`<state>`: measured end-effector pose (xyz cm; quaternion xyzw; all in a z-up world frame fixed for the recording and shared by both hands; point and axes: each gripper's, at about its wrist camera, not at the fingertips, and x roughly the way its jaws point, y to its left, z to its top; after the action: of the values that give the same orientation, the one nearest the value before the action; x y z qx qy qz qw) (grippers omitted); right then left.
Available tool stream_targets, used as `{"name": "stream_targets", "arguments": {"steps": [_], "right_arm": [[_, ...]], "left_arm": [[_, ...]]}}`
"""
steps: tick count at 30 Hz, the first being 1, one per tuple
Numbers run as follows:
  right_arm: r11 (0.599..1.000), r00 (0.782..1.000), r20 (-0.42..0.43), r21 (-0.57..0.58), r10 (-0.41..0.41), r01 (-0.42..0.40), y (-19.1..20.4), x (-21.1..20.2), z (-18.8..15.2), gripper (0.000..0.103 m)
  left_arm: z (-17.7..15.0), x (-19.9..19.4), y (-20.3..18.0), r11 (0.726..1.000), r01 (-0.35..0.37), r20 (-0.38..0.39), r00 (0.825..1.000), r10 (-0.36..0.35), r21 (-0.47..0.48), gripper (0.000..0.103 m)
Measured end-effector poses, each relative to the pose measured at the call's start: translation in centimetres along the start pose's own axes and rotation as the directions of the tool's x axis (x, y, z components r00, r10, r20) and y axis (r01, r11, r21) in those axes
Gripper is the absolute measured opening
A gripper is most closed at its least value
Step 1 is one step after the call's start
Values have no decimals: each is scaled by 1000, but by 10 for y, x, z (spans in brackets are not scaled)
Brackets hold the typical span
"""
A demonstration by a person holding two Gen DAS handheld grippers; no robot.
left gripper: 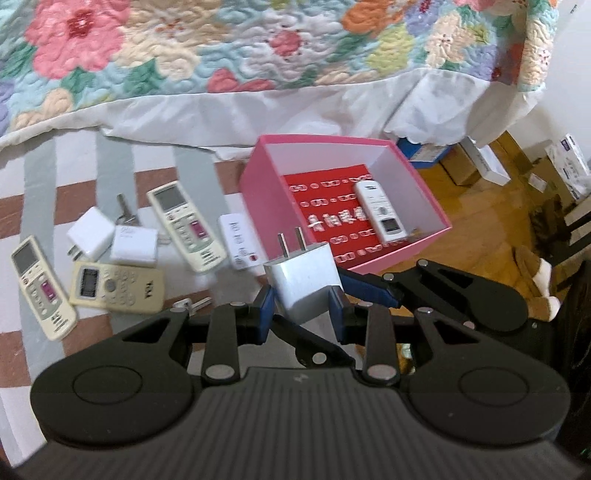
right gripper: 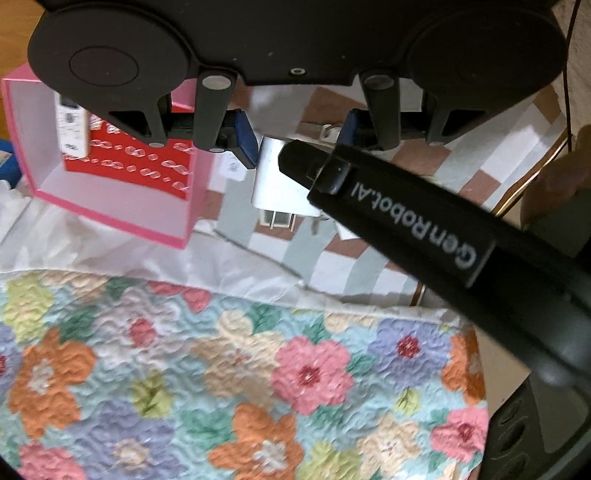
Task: Organize rigid objects
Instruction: 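Carry the white charger with the left tool into the pink box and release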
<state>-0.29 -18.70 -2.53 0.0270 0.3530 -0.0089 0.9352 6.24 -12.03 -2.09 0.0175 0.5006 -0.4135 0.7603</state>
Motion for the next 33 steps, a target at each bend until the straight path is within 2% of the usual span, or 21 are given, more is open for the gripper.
{"name": "stream_targets", "arguments": {"steps": [4,9,15,17,21,28,33], "right_arm": [[999,999,5,1,-38,38,-16,-13,5,52],[996,997,-30,58,-68,69,-59,-18,14,52],[994,983,-147,9,-107,110,-114,10,12,52],[994,978,-189,43,-91,101,-138,25,8,52],[992,955,-288,84,-67,94,-171,58,-3,52],[969,901,-434,229,21,88,-215,103,-13,52],[967,858,-513,208,-19,145,-216,121,-24,52]], "left_arm": [[20,7,-18,1000,23,-40,999,-23,0,31],[49,33,-45,998,63,-61,996,-63,0,31],[71,100,-63,990,102,-87,990,-110,-92,31],[76,126,-66,987,110,-111,986,-123,-115,31],[82,178,-68,983,105,-182,974,-132,-151,31],[84,232,-69,980,71,-254,960,-118,-187,30],[81,255,-65,970,57,-312,941,-131,-235,31]]}}
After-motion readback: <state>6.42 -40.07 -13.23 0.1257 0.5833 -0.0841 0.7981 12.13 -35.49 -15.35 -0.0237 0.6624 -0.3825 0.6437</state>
